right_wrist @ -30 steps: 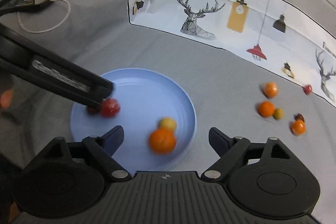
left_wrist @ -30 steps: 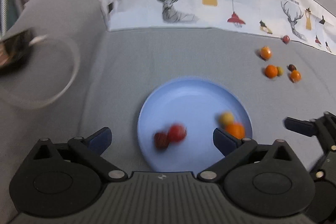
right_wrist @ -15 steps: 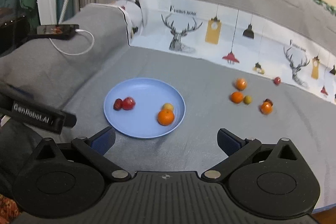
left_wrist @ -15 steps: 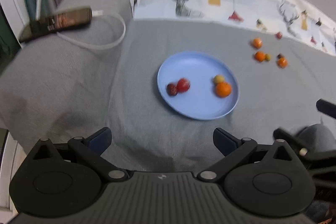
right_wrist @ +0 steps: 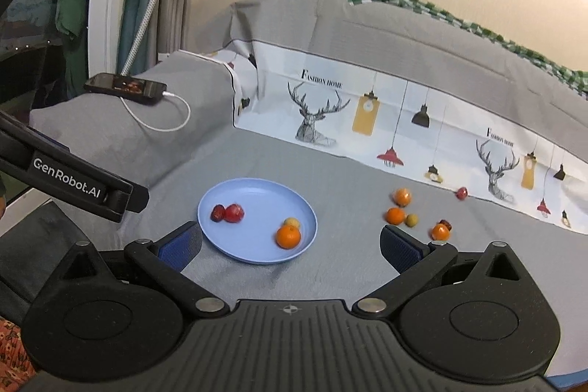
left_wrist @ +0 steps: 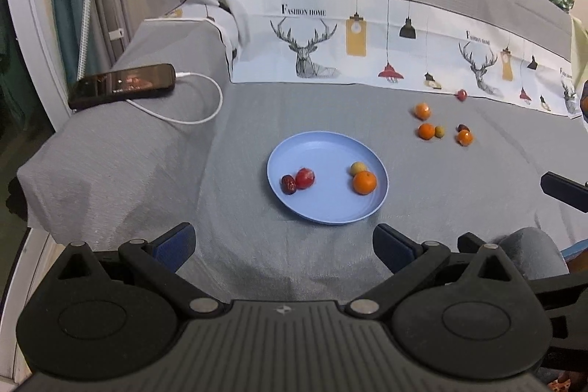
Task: Organize fruits
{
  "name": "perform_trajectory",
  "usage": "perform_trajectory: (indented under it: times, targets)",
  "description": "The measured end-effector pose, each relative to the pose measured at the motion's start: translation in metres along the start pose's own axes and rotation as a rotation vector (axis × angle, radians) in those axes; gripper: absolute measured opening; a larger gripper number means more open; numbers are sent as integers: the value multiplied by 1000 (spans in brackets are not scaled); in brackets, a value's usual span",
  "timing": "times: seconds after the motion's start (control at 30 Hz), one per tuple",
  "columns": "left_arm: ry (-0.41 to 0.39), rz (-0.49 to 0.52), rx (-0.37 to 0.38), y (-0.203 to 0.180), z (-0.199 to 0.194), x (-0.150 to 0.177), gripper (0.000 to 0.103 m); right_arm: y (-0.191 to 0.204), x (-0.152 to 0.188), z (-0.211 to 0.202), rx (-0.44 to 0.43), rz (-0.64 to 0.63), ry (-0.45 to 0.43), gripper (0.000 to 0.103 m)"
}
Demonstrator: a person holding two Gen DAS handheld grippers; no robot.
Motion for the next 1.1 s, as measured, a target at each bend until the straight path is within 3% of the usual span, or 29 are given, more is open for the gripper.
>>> perform_trajectory:
  times: [0.47,1.1]
  targets:
    - [-21,11,14,-2,-10,1,103,1,-2,-16,17,-3,-31,102]
    - [64,21,-11,1,9,13,103,-1,4,-3,3,27,9,102]
Point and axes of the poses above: each gripper's, at about its wrist camera, not at the fingertips, and z roughly the way its jaws point, y to its left, x to its underside, the point moved 10 cm from there along z, roughly the way its jaws point, and after that the axes turned 3 degrees about -y, right-handed, at the moved point
